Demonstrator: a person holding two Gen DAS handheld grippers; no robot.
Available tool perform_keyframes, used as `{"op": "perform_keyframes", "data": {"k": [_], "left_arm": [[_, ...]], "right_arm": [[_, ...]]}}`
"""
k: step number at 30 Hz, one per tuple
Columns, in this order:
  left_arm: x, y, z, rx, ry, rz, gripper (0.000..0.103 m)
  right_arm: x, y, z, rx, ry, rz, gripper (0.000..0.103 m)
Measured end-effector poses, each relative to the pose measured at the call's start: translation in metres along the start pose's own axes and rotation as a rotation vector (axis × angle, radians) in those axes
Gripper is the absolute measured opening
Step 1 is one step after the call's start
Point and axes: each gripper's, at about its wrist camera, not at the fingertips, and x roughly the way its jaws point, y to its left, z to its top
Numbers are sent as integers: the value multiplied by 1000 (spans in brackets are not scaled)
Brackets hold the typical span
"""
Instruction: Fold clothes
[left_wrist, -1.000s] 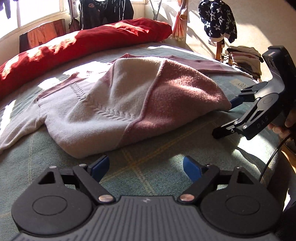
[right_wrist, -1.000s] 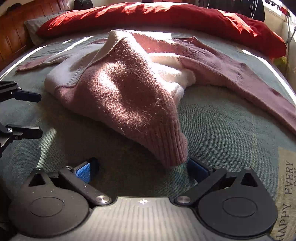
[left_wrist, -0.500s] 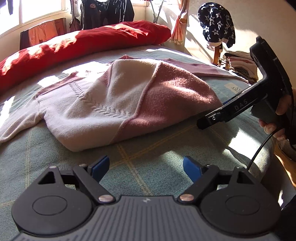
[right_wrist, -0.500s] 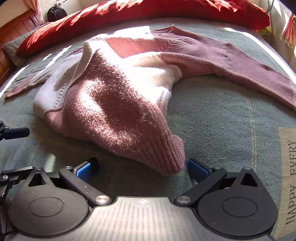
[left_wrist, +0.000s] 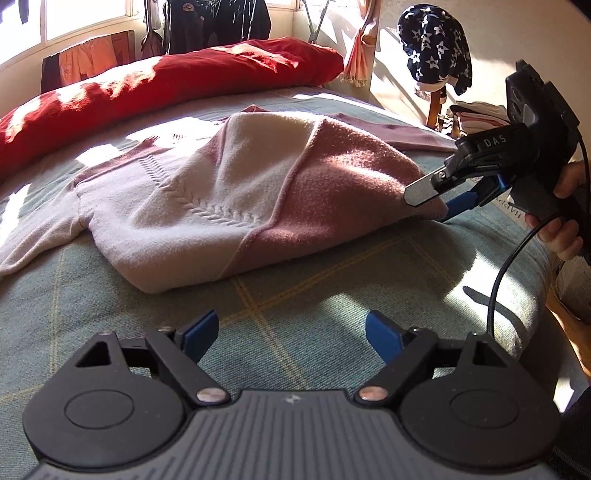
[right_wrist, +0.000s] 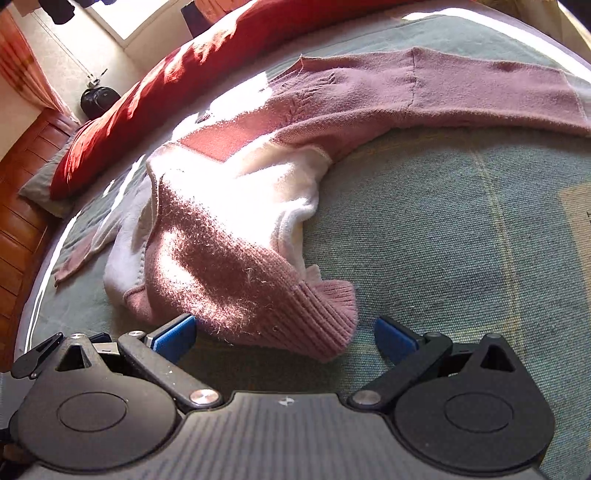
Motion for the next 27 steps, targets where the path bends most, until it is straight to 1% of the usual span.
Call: {"op": "perform_keyframes", "data": {"k": [4, 8, 10, 13, 16, 18, 22, 26, 27], "left_arm": [[-2, 0, 2, -1, -7, 2, 87], [-4, 0, 2, 0, -11, 1, 87], [-4, -1, 2, 1, -12, 0, 87], [-6, 0, 1, -3, -14, -3, 87], [-6, 1, 1, -8, -12, -2, 87], [-6, 2, 0, -11, -8, -1, 87], [-4, 5, 0, -18, -4, -1, 87], [-1, 8, 0, -21, 3, -3, 87], [1, 9, 0, -21, 5, -3, 87]], "right_arm": [[-9, 10, -1, -24, 31, 49, 103], [-14, 27, -8, -116, 65, 46, 103], [-14, 29, -10, -114, 85, 78, 103], [-15, 33, -11, -107, 91, 121, 103], [-14, 41, -13, -130, 100, 163, 103], [-9, 47, -13, -158, 121, 190, 103], [3, 55, -16, -195, 149, 205, 103], [17, 69, -14, -290, 114, 175, 103], [21, 76, -12, -332, 110, 157, 103]]}}
